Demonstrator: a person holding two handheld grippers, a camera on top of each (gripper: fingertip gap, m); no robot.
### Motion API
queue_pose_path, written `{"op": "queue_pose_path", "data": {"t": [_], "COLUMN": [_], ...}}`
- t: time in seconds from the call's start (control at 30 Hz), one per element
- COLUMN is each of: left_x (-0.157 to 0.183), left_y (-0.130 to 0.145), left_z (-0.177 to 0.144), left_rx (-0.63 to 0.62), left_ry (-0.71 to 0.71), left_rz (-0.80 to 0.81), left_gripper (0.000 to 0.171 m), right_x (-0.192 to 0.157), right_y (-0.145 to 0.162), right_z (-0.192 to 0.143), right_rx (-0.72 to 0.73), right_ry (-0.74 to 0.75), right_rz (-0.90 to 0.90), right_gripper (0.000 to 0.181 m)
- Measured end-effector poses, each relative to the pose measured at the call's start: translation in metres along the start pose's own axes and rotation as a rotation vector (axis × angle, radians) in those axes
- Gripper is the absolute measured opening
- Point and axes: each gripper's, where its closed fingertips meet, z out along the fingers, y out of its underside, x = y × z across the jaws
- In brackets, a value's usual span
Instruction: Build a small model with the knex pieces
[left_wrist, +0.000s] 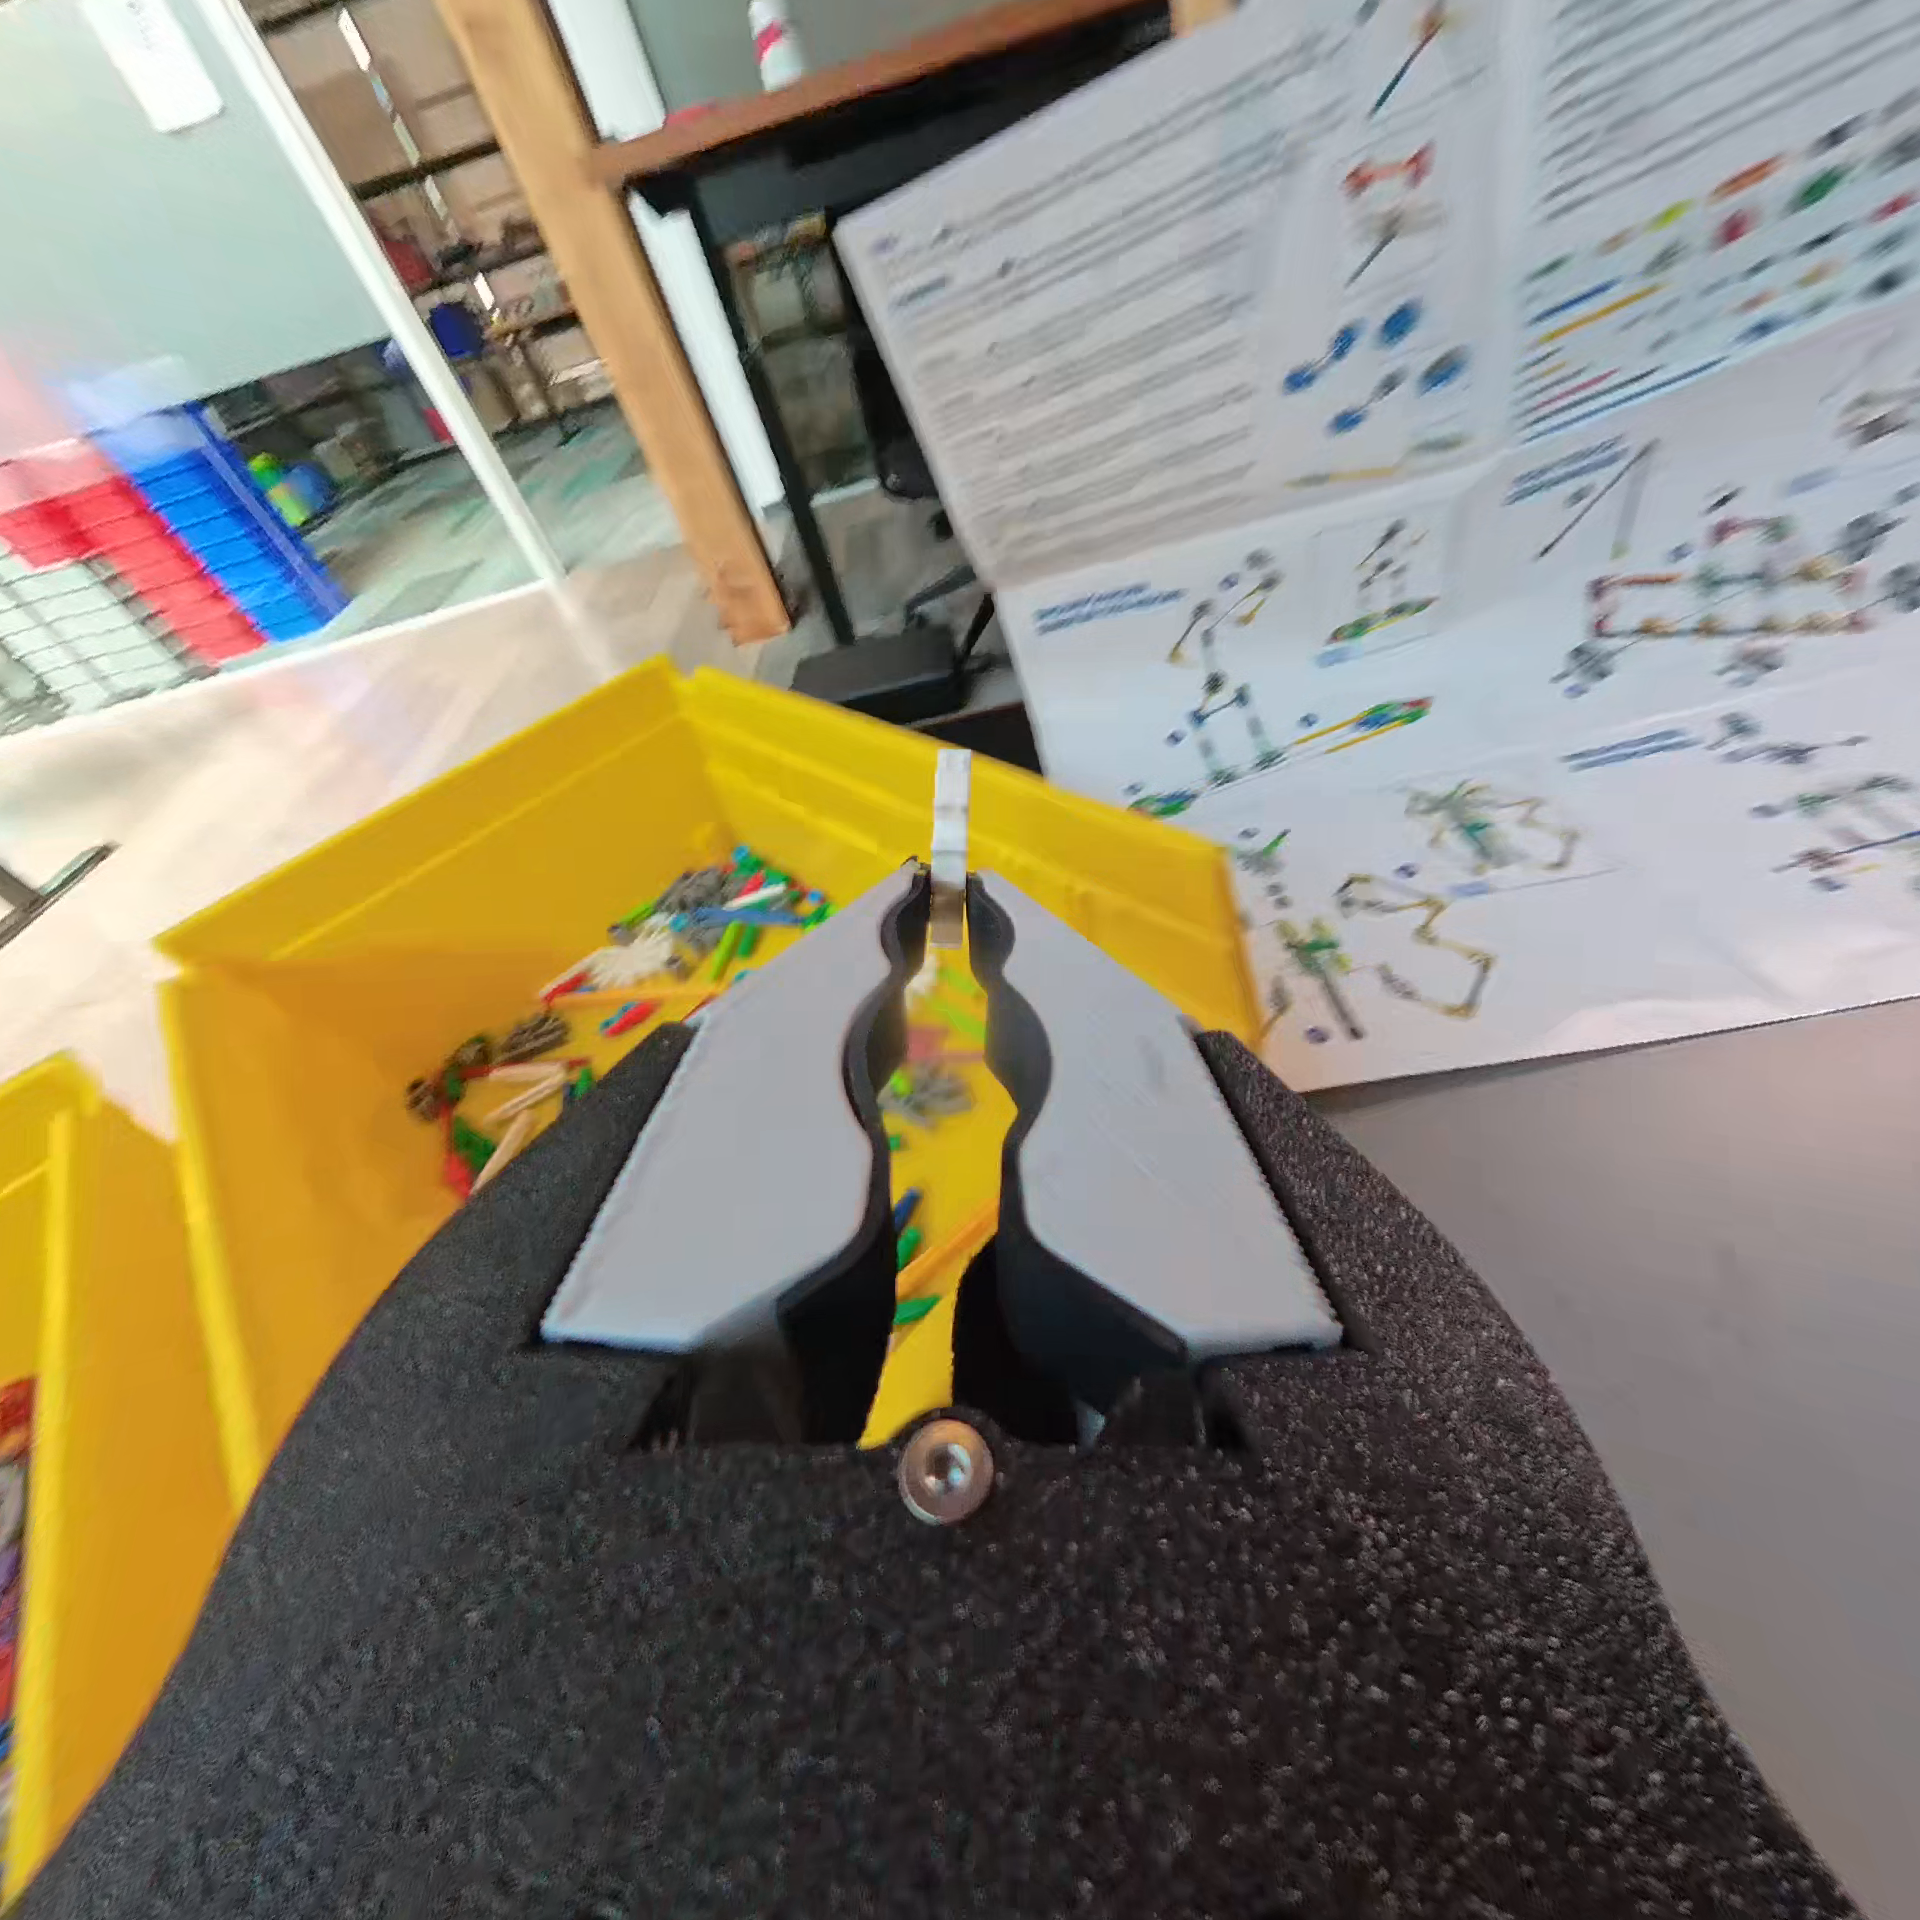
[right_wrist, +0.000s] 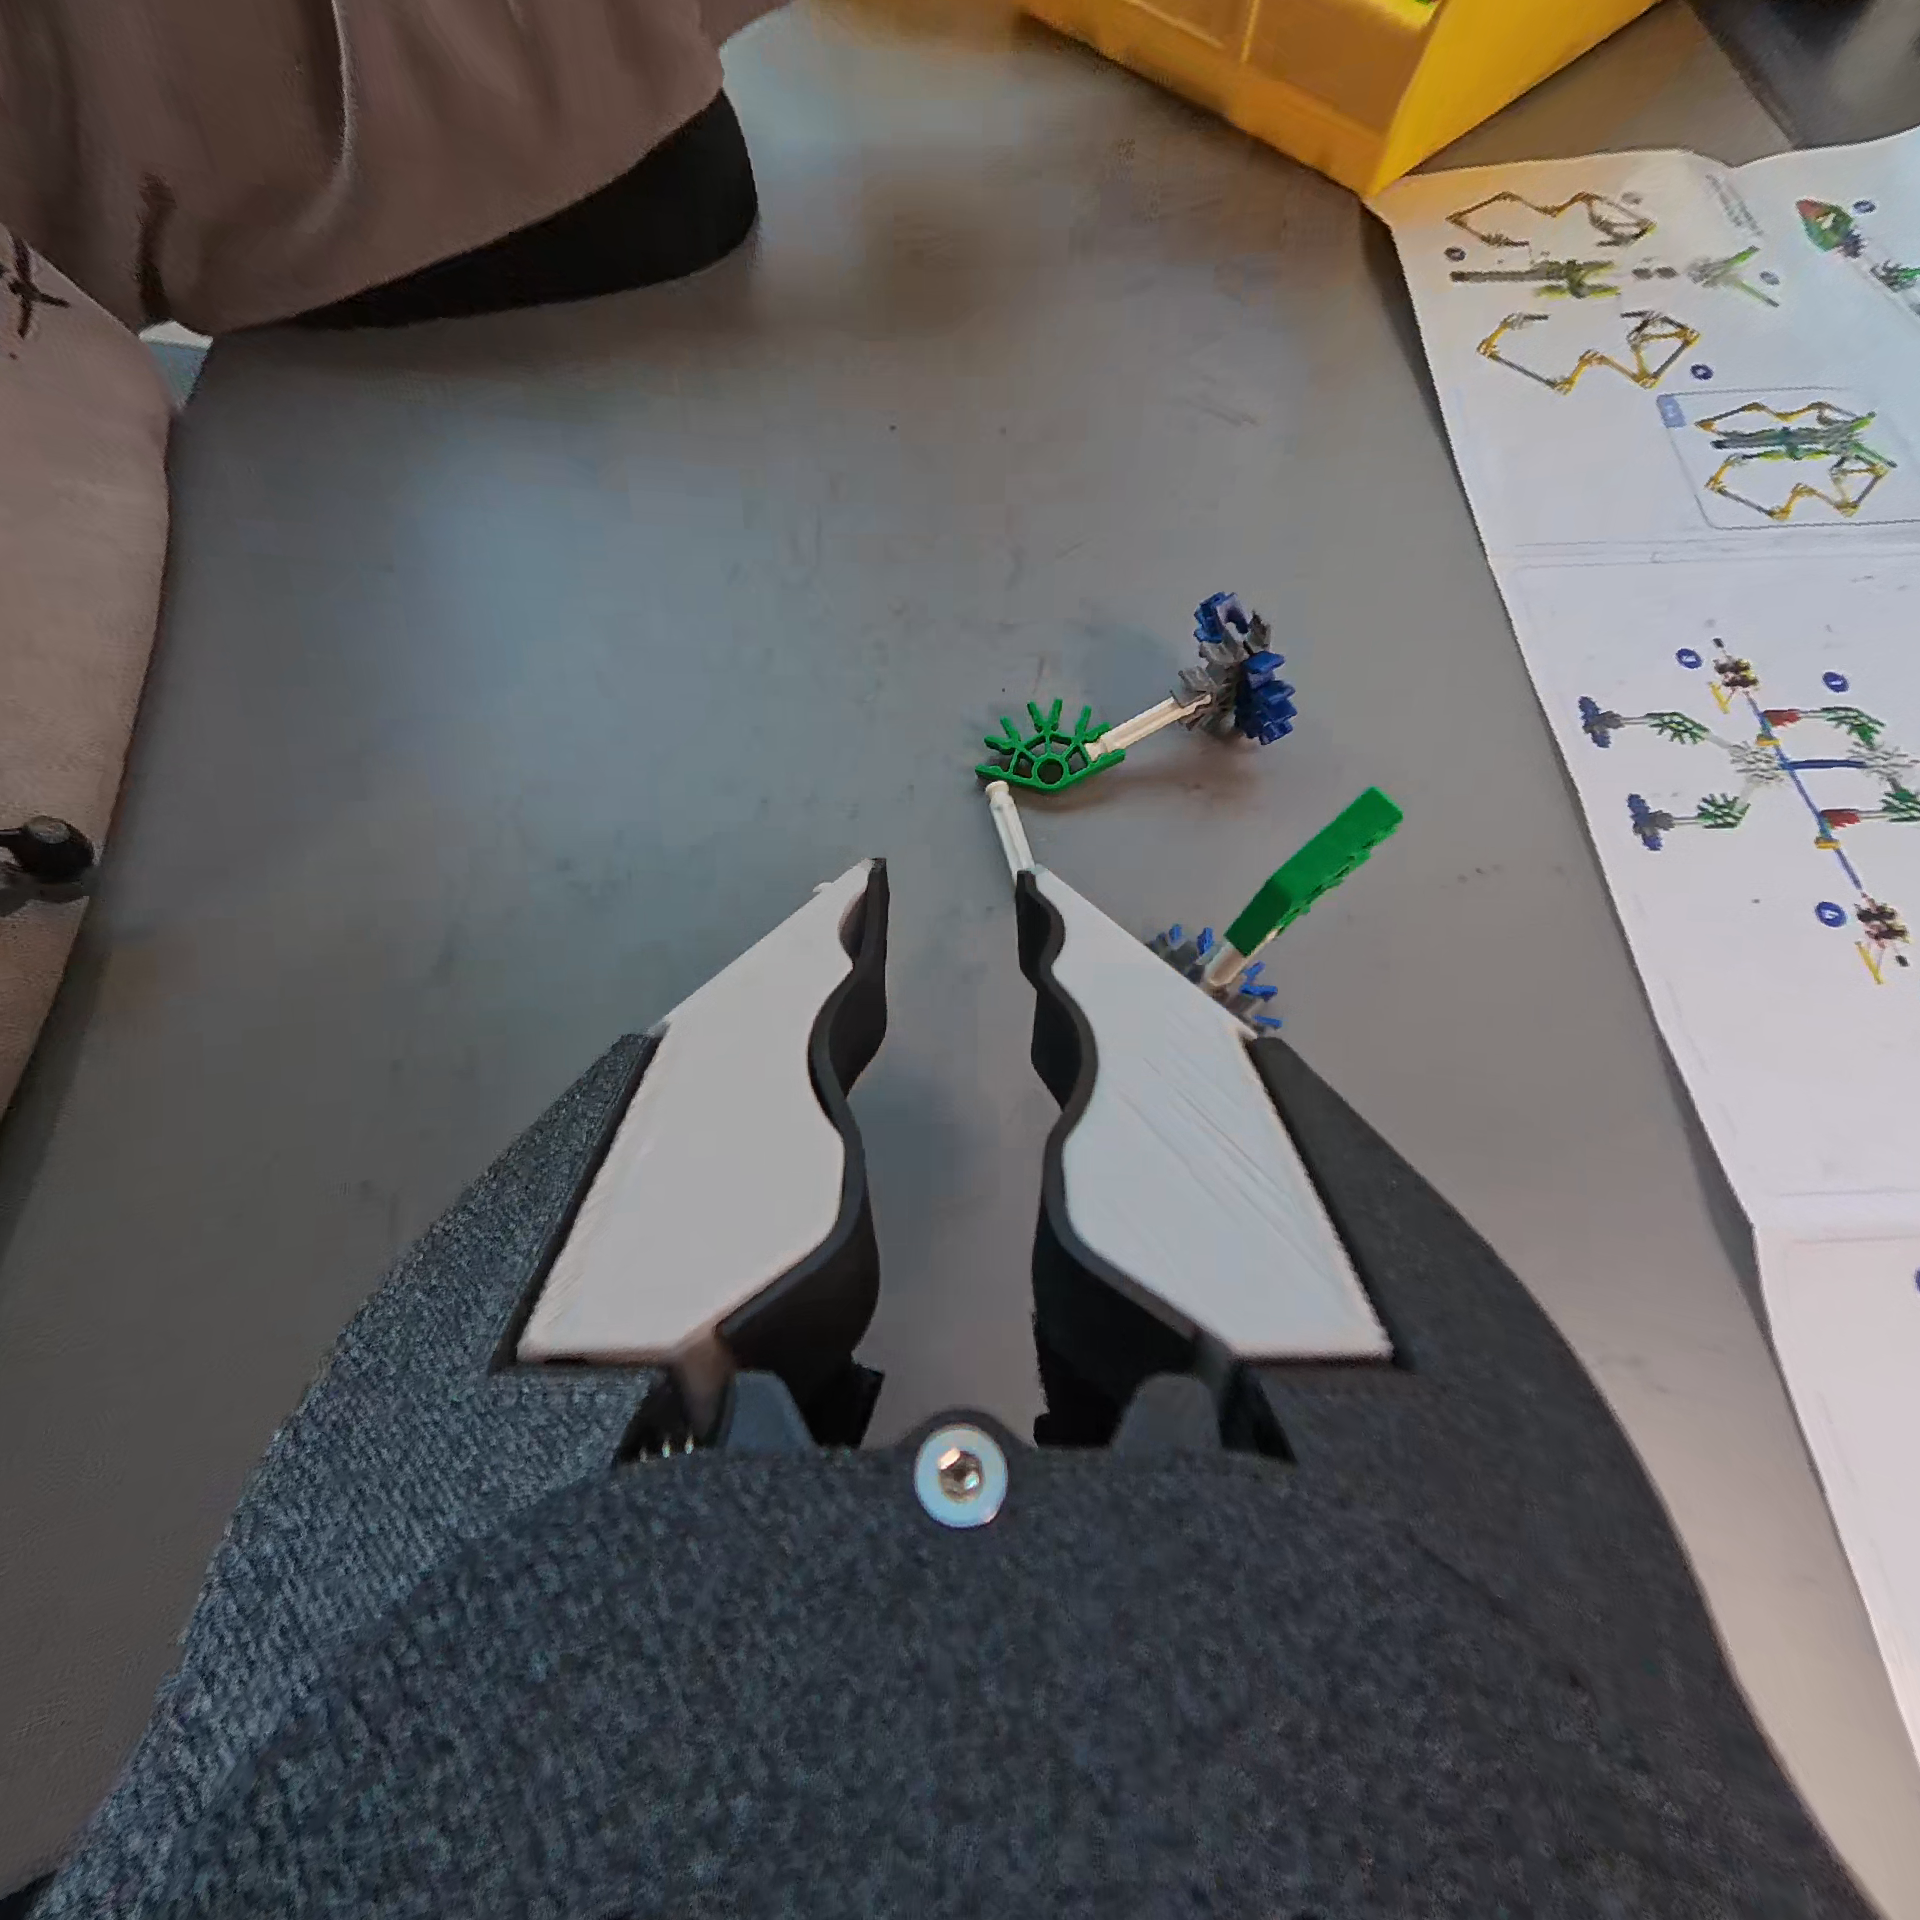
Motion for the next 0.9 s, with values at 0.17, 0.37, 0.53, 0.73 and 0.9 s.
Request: {"op": "queue_pose_path", "data": {"t": [0.17,0.37,0.53,0.73,0.9], "left_x": [-0.024,0.07,0.202,0.302,0.332], "left_y": [0.013,-0.022,-0.015,0.029,0.055], "left_z": [0.004,-0.009,-0.045,-0.102,-0.137], "left_rx": [-0.012,0.133,0.057,-0.074,-0.191], "left_ry": [-0.051,0.358,0.872,1.179,1.363], "left_rz": [-0.065,-0.068,-0.026,0.288,0.357], "left_gripper": [0.032,0.032,0.032,0.025,0.025], "right_x": [0.0,-0.013,-0.02,-0.022,-0.021], "right_y": [0.015,0.02,0.037,0.037,0.029], "right_z": [0.003,0.003,0.013,0.018,0.021], "right_rx": [-0.089,-0.125,-0.231,-0.25,-0.214], "right_ry": [0.007,-0.061,-0.074,-0.058,-0.046], "right_rz": [-0.001,0.0,-0.033,-0.062,-0.073], "right_gripper": [0.025,0.025,0.022,0.005,0.005]}}
